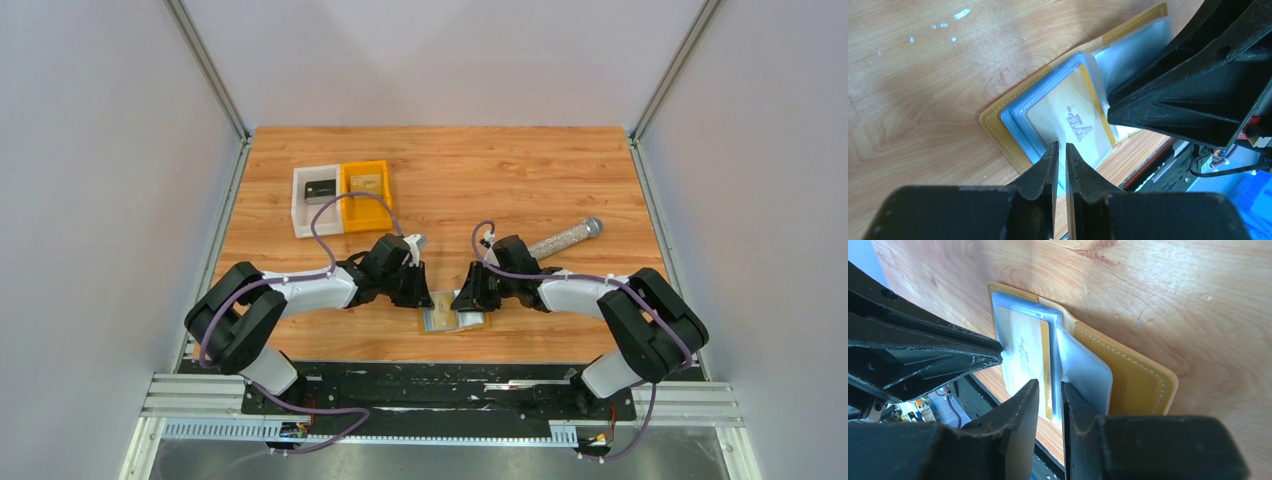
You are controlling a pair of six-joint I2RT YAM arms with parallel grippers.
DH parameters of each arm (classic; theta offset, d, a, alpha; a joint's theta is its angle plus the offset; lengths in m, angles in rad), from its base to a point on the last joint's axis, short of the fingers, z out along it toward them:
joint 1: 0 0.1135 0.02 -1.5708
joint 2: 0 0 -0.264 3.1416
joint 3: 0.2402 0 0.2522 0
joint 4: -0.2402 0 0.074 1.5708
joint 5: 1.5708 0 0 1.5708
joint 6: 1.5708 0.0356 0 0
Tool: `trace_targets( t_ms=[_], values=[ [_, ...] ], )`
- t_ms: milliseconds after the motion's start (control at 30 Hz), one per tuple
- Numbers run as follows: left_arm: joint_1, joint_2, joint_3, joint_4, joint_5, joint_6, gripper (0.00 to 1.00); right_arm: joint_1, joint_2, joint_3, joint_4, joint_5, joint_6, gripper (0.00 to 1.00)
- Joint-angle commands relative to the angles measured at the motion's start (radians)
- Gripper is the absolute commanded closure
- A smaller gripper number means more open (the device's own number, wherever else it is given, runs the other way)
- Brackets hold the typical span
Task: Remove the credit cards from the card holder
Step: Remove the credit card from the card holder.
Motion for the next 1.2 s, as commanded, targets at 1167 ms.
trace_targets(
  t_ms=[1167],
  values=[
    [-0.002,0.062,-0.025,0.006,-0.040,-0.020,0.86,-0.006,0.003,-0.006,0.077,-0.046,-0.021,0.93]
  ],
)
